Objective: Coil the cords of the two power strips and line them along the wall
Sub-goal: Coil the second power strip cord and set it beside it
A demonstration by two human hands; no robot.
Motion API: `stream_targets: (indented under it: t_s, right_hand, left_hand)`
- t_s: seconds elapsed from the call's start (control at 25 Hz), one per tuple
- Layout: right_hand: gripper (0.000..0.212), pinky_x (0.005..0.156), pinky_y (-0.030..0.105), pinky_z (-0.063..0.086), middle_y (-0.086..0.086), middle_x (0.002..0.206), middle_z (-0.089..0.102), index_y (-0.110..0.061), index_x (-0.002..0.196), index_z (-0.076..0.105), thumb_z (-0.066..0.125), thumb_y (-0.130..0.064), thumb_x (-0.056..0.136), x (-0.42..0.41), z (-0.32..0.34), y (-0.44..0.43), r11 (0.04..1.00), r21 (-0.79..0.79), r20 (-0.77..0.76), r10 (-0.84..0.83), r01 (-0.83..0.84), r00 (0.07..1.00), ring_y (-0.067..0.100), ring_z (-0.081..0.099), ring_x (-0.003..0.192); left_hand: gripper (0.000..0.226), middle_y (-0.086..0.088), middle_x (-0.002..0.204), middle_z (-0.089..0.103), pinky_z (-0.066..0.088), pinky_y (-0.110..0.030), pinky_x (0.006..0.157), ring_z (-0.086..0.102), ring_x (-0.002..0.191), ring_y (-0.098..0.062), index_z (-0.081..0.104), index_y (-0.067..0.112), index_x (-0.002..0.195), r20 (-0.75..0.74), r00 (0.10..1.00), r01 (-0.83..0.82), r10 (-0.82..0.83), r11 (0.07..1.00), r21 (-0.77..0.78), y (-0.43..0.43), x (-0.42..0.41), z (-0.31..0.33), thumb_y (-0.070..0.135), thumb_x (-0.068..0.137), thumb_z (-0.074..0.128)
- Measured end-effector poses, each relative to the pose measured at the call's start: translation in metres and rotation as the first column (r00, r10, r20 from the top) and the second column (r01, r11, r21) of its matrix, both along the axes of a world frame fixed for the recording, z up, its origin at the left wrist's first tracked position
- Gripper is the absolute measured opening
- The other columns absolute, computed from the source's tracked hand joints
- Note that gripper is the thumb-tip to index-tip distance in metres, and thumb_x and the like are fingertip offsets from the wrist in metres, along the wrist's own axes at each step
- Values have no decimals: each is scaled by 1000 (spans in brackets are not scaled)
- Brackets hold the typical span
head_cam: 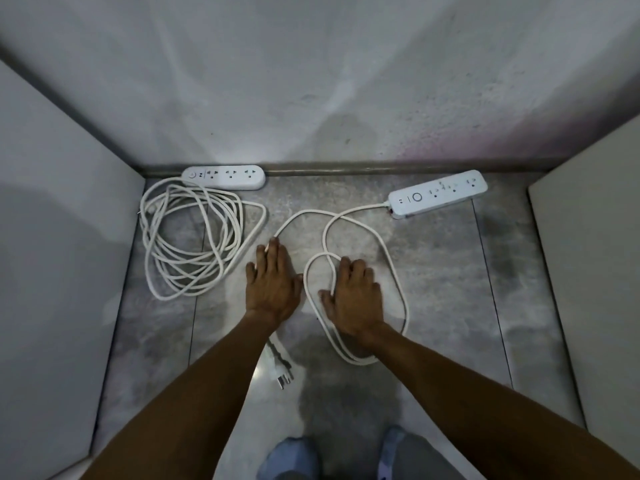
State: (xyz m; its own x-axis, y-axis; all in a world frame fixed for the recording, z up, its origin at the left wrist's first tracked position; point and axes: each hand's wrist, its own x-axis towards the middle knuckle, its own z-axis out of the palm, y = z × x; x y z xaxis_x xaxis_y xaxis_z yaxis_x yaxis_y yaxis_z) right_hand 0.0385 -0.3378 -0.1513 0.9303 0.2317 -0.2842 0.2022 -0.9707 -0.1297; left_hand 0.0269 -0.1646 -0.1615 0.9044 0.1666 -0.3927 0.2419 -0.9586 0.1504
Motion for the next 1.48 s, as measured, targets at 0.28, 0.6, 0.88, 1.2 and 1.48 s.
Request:
stream_targets:
  t_s: [0.28, 0.6, 0.88, 1.2, 1.48]
  right_hand:
    - [38, 78, 34, 49, 22, 125, 48, -4, 134, 47, 41, -1, 97, 42, 29, -5, 893, 402, 26, -232, 202, 972, 36, 61, 92]
    - [35, 98, 40, 42, 22, 135, 43, -2, 133, 47, 38, -3, 99, 81, 70, 60, 496, 583, -374, -539, 643, 755, 38, 53, 117]
    - [45, 93, 43, 52, 23, 122, 63, 3, 125, 56, 52, -34, 99, 92, 63, 73, 390, 532, -674, -341, 751, 655, 37, 62, 111]
    - [57, 109, 47, 33, 22, 145, 40, -8, 141, 39, 52, -35, 92, 118, 24, -27, 976, 76, 137, -215, 206, 967, 38, 36, 136]
    - [75, 116, 58, 23, 19, 163, 8, -19, 156, 14, 42, -54, 97, 170, 14, -98, 957, 3, -25, -289, 290, 957, 43, 14, 148]
  left_hand:
    - [100, -13, 167, -8, 4, -46, 123, -6, 153, -32, 1, 8, 158, 34, 997, 78, -75, 992, -100, 2, -12, 5, 76, 91, 29]
    - [97, -16, 165, 13, 15, -43, 124, 11, 153, -30, 19, 7, 157, 132, 944, 325, -303, 924, -202, -77, -79, -1, 78, 91, 25]
    - [93, -20, 161, 28, 16, -48, 123, 23, 150, -36, 25, 7, 155, 146, 848, 530, -510, 830, -178, -92, -83, -4, 72, 90, 38]
    - [78, -22, 152, 43, 38, -46, 114, 42, 141, -34, 42, -2, 147, 423, 836, 466, -350, 860, -209, -87, -83, -4, 53, 93, 57]
    - [65, -19, 133, 59, 42, -49, 102, 54, 123, -39, 54, 4, 135, 371, 926, 183, -70, 943, -279, -72, -37, 10, 56, 96, 47]
